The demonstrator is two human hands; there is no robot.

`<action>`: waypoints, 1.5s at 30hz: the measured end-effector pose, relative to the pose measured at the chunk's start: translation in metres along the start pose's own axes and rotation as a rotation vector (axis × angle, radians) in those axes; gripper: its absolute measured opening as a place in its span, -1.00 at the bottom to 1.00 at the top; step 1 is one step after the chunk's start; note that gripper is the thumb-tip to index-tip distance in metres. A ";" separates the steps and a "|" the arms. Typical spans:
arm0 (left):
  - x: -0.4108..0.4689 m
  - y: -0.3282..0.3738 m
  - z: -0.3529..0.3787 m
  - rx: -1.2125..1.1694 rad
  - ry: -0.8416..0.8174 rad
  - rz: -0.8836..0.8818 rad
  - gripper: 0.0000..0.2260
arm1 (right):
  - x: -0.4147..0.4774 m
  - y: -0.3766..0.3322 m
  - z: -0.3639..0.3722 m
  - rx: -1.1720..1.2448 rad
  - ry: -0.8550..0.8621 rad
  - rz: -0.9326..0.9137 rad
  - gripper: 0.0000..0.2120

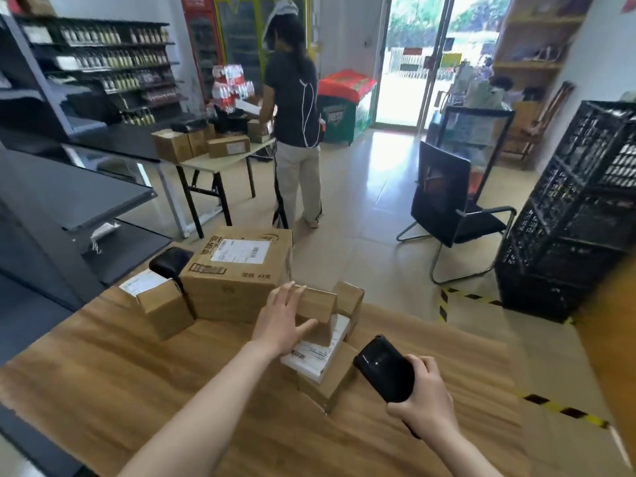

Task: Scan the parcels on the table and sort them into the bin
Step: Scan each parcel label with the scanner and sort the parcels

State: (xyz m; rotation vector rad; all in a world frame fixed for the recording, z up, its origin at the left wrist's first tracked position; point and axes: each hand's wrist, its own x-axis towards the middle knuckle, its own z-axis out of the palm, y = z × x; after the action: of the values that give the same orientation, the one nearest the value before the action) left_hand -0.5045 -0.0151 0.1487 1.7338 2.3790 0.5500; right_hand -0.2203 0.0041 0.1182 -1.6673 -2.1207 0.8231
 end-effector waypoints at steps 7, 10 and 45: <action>0.060 -0.015 0.001 0.064 -0.274 0.031 -0.30 | 0.024 -0.013 0.004 -0.006 0.035 0.026 -0.17; 0.070 -0.026 0.006 0.004 -0.356 0.031 -0.29 | 0.031 -0.020 0.007 0.005 0.061 0.018 -0.20; 0.032 -0.039 0.003 -0.146 -0.123 0.319 -0.11 | 0.007 -0.048 -0.009 -0.129 0.045 -0.084 -0.13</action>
State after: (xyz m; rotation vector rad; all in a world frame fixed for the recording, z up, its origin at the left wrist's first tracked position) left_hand -0.5488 0.0048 0.1341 2.0270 1.9408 0.6194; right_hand -0.2538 0.0062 0.1540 -1.6298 -2.2384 0.6310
